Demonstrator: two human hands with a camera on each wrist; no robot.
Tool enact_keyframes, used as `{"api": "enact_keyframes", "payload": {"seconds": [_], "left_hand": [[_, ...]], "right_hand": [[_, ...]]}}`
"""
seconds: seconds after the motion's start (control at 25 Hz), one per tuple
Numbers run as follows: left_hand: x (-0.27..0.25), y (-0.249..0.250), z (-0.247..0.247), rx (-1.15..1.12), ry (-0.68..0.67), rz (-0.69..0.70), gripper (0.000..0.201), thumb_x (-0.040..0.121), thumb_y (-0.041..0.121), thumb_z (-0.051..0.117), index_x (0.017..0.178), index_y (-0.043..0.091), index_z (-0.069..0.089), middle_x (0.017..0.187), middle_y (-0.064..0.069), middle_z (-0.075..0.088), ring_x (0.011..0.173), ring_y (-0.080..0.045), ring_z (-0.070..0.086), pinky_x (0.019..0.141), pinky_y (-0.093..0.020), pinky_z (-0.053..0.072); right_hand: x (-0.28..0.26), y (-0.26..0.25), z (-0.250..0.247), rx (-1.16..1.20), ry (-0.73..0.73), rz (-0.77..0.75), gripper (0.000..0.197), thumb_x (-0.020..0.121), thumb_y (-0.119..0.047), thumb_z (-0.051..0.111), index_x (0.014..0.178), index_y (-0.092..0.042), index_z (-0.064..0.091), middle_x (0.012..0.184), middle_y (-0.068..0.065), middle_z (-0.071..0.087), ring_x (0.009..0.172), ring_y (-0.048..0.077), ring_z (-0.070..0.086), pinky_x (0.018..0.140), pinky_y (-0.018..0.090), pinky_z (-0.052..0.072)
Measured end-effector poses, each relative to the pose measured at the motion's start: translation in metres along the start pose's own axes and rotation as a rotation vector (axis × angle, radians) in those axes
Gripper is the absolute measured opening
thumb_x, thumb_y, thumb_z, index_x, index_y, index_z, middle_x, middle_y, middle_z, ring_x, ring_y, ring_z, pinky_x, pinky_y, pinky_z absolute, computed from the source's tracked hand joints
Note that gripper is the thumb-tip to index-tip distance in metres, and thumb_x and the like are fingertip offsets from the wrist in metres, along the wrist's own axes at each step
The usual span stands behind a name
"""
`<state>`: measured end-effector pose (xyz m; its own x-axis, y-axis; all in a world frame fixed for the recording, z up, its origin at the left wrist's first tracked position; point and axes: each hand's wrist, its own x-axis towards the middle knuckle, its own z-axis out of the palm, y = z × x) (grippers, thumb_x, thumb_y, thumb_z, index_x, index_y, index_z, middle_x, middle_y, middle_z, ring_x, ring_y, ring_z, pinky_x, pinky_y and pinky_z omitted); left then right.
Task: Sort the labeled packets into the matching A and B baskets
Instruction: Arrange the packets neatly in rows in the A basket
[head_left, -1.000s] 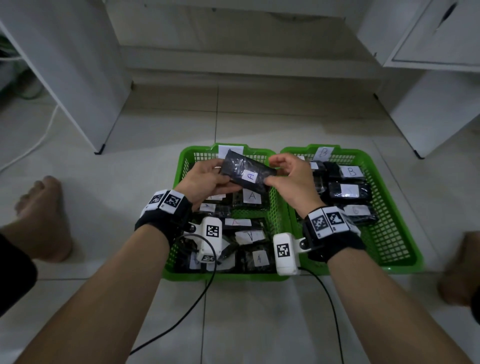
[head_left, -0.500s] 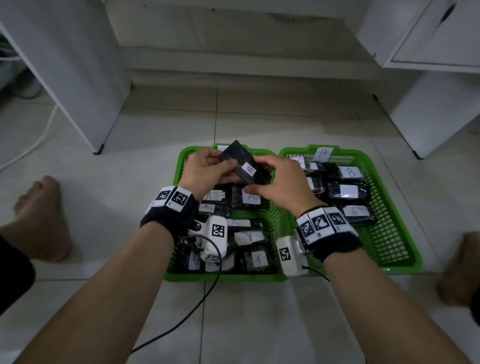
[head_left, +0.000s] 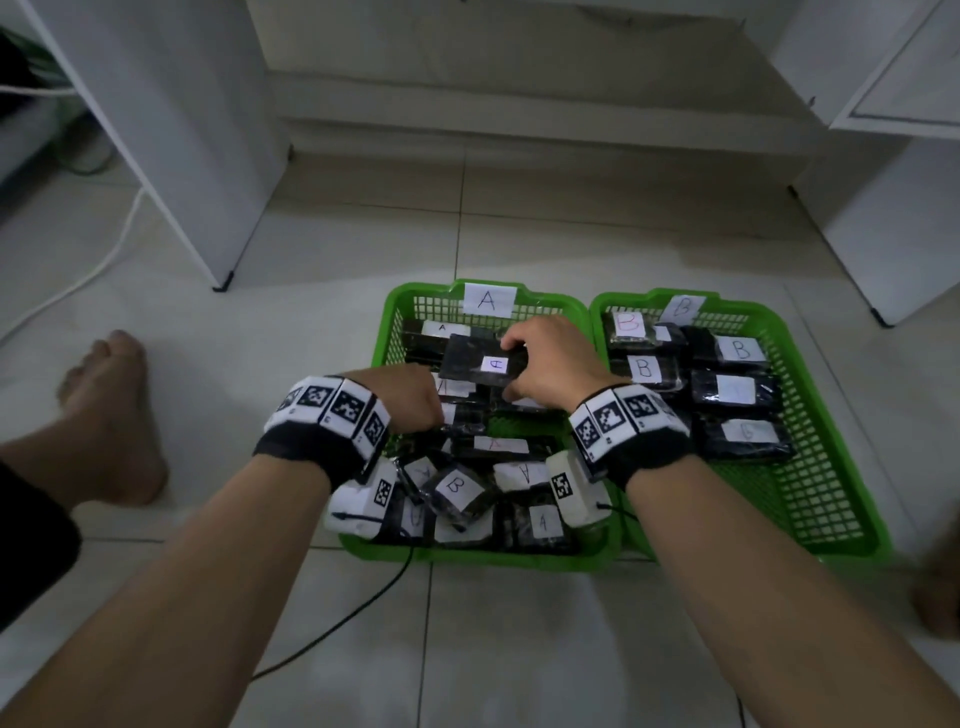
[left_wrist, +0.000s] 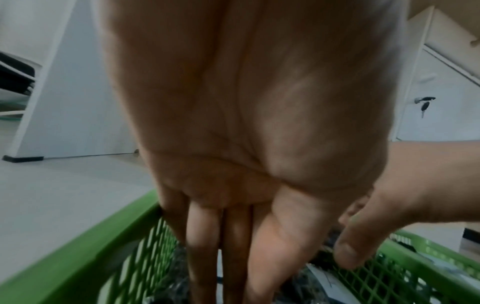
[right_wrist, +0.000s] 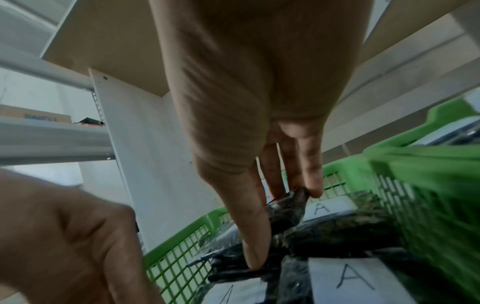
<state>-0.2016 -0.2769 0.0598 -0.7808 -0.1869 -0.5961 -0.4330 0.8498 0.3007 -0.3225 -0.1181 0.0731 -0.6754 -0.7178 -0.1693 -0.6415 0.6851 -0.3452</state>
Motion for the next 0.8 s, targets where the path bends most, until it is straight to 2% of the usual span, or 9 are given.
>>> {"api": "enact_keyframes", "payload": {"seconds": [0.08, 0.2, 0.28, 0.4, 0.48, 0.52, 0.6, 0.72, 0.8], "left_hand": [[-0.002, -0.005, -0.006, -0.1, 0.053, 0.002, 0.021, 0.091, 0.022, 0.06, 0.098, 0.018, 0.079, 0.106, 0.001, 0.074, 0.1, -0.017, 0.065, 0.09, -0.035, 0.053], [-0.006, -0.014, -0.015, -0.207, 0.436, 0.055, 0.022, 0.088, 0.011, 0.059, 0.077, 0.018, 0.077, 0.087, 0.003, 0.073, 0.085, -0.017, 0.068, 0.068, -0.023, 0.05], [-0.004, -0.018, -0.014, -0.095, 0.545, 0.081, 0.024, 0.085, 0.01, 0.057, 0.078, 0.021, 0.077, 0.09, 0.001, 0.073, 0.085, -0.019, 0.068, 0.076, -0.031, 0.057], [0.005, -0.014, -0.006, 0.144, 0.307, 0.105, 0.025, 0.089, 0.023, 0.056, 0.092, 0.03, 0.08, 0.106, 0.005, 0.073, 0.098, -0.017, 0.066, 0.1, -0.037, 0.049], [0.01, -0.009, 0.002, 0.248, 0.143, 0.118, 0.03, 0.09, 0.024, 0.053, 0.102, 0.035, 0.078, 0.116, 0.009, 0.07, 0.113, -0.013, 0.06, 0.119, -0.04, 0.024], [0.013, -0.008, 0.004, 0.262, 0.086, 0.113, 0.032, 0.09, 0.022, 0.052, 0.106, 0.035, 0.077, 0.121, 0.009, 0.068, 0.12, -0.012, 0.057, 0.122, -0.042, 0.011], [0.017, -0.008, 0.008, 0.25, 0.039, 0.102, 0.034, 0.09, 0.02, 0.051, 0.109, 0.033, 0.076, 0.125, 0.008, 0.065, 0.126, -0.011, 0.052, 0.122, -0.044, -0.001], [0.016, -0.008, 0.008, 0.214, 0.044, 0.097, 0.032, 0.089, 0.021, 0.052, 0.106, 0.03, 0.077, 0.123, 0.007, 0.066, 0.123, -0.012, 0.054, 0.123, -0.042, 0.008], [0.012, -0.005, 0.008, 0.141, 0.139, 0.112, 0.029, 0.089, 0.022, 0.052, 0.103, 0.027, 0.077, 0.12, 0.003, 0.069, 0.114, -0.019, 0.06, 0.114, -0.04, 0.036]], "right_hand": [[0.006, -0.013, 0.01, -0.019, -0.037, -0.042, 0.052, 0.068, -0.019, 0.093, 0.115, -0.015, 0.071, 0.115, 0.002, 0.066, 0.111, 0.022, 0.06, 0.086, 0.03, 0.045], [0.015, -0.026, 0.028, -0.045, -0.056, -0.077, 0.059, 0.067, -0.02, 0.094, 0.119, -0.012, 0.069, 0.118, 0.007, 0.065, 0.113, 0.026, 0.06, 0.089, 0.036, 0.049], [0.023, -0.03, 0.041, -0.079, -0.033, -0.105, 0.05, 0.069, -0.018, 0.092, 0.113, -0.01, 0.07, 0.114, 0.01, 0.066, 0.108, 0.028, 0.061, 0.079, 0.033, 0.047], [0.031, -0.031, 0.058, -0.143, 0.012, -0.146, 0.028, 0.074, -0.014, 0.088, 0.096, -0.009, 0.072, 0.105, 0.009, 0.064, 0.102, 0.027, 0.061, 0.074, 0.03, 0.044], [0.033, -0.028, 0.064, -0.142, 0.013, -0.144, 0.022, 0.077, -0.016, 0.087, 0.092, -0.01, 0.073, 0.106, 0.008, 0.06, 0.099, 0.025, 0.059, 0.074, 0.028, 0.042], [0.032, -0.027, 0.063, -0.121, -0.005, -0.132, 0.022, 0.077, -0.018, 0.088, 0.092, -0.01, 0.074, 0.106, 0.007, 0.059, 0.097, 0.024, 0.059, 0.074, 0.028, 0.043], [0.03, -0.022, 0.055, -0.042, -0.032, -0.116, 0.022, 0.076, -0.019, 0.087, 0.094, -0.012, 0.076, 0.103, 0.005, 0.064, 0.095, 0.022, 0.061, 0.077, 0.03, 0.047], [0.018, -0.015, 0.035, 0.111, -0.016, -0.07, 0.021, 0.077, -0.013, 0.086, 0.096, -0.012, 0.077, 0.099, 0.002, 0.072, 0.092, 0.018, 0.066, 0.085, 0.033, 0.056], [0.007, -0.005, 0.021, 0.126, -0.06, -0.009, 0.02, 0.075, -0.01, 0.087, 0.092, -0.013, 0.079, 0.095, 0.0, 0.073, 0.087, 0.016, 0.067, 0.082, 0.032, 0.057]]}}
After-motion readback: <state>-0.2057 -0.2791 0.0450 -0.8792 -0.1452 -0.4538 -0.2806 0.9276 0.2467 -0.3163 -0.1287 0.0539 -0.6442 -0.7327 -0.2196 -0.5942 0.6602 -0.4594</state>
